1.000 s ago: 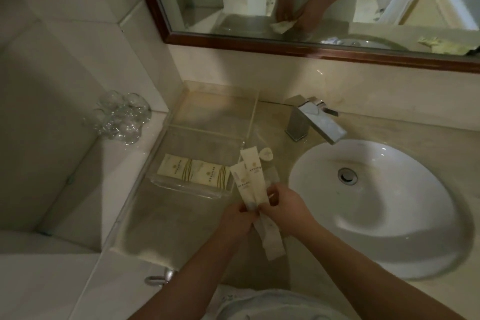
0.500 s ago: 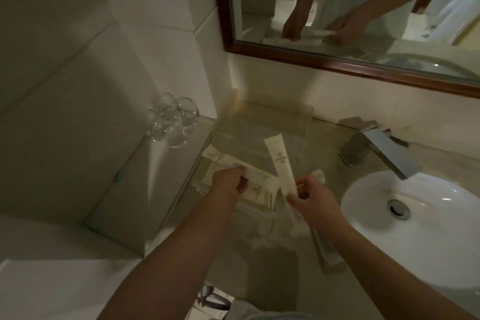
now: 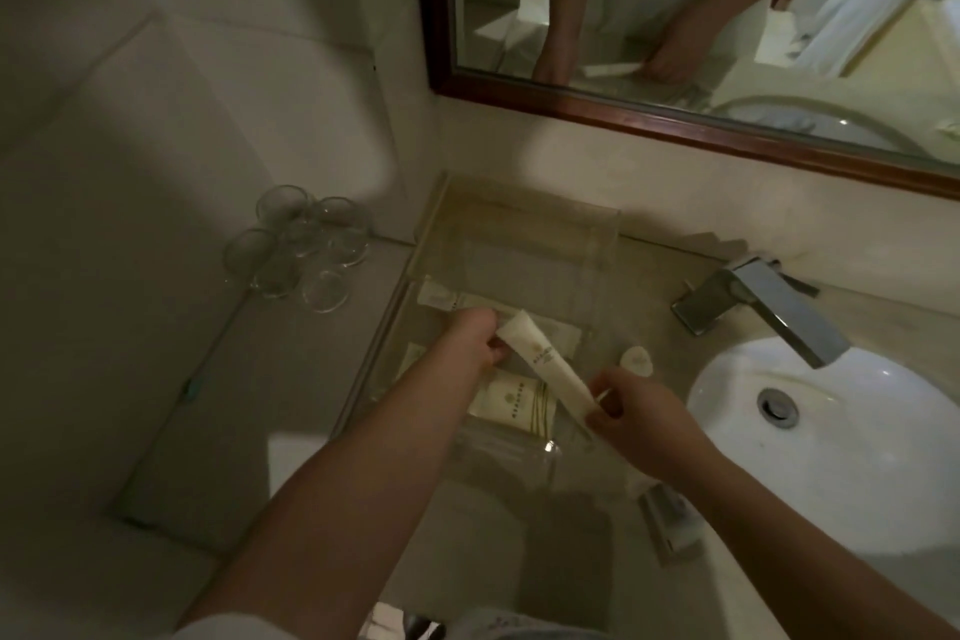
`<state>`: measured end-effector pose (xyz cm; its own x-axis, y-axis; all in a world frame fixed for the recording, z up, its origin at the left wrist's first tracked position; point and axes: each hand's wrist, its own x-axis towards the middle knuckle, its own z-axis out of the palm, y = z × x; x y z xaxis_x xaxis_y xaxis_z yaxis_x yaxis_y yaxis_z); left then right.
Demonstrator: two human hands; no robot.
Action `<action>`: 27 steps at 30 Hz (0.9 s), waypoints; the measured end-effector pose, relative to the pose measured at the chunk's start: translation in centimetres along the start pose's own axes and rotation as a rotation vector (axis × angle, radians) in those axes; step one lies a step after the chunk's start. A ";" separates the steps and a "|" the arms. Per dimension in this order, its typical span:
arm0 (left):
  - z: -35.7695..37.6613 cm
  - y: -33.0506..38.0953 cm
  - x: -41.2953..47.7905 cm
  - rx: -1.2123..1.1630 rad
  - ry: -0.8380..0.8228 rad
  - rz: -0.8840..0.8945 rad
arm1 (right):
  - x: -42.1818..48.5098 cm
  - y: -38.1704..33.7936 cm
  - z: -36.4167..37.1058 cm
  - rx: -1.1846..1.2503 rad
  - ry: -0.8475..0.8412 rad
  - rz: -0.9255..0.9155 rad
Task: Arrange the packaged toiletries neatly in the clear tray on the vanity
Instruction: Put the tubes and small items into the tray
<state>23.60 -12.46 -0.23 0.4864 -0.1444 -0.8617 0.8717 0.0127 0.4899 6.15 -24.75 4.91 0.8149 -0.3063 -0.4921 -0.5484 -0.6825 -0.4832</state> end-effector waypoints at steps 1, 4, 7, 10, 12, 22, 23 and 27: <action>-0.5 0.4 -0.4 0.053 -0.021 -0.010 | 0.3 -0.3 0.0 -0.030 -0.011 -0.003; -2.9 0.9 -2.4 0.176 -0.067 0.005 | 1.6 -1.4 0.1 -0.087 -0.020 -0.018; -5.6 0.8 -3.1 0.222 -0.007 0.080 | 3.4 -3.1 0.5 -0.164 -0.043 -0.010; -8.0 0.5 -3.4 0.375 0.156 0.265 | 5.2 -5.0 1.2 -0.239 -0.037 -0.055; -9.4 0.2 -4.1 0.597 0.282 0.500 | 6.3 -6.2 1.6 -0.270 -0.055 -0.085; -10.4 -3.3 -4.2 1.138 0.116 0.921 | 9.9 -7.7 3.5 -0.294 -0.086 -0.094; -10.0 -3.8 -4.0 1.204 0.075 0.941 | 10.0 -7.6 3.8 -0.296 -0.077 -0.106; -9.2 -5.3 -3.1 1.483 0.038 0.946 | 10.4 -7.8 4.9 -0.328 -0.014 -0.127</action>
<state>18.03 -3.02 -1.40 0.7676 -0.5990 -0.2280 -0.4596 -0.7623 0.4557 18.01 -19.37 0.04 0.8690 -0.1976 -0.4536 -0.3513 -0.8920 -0.2845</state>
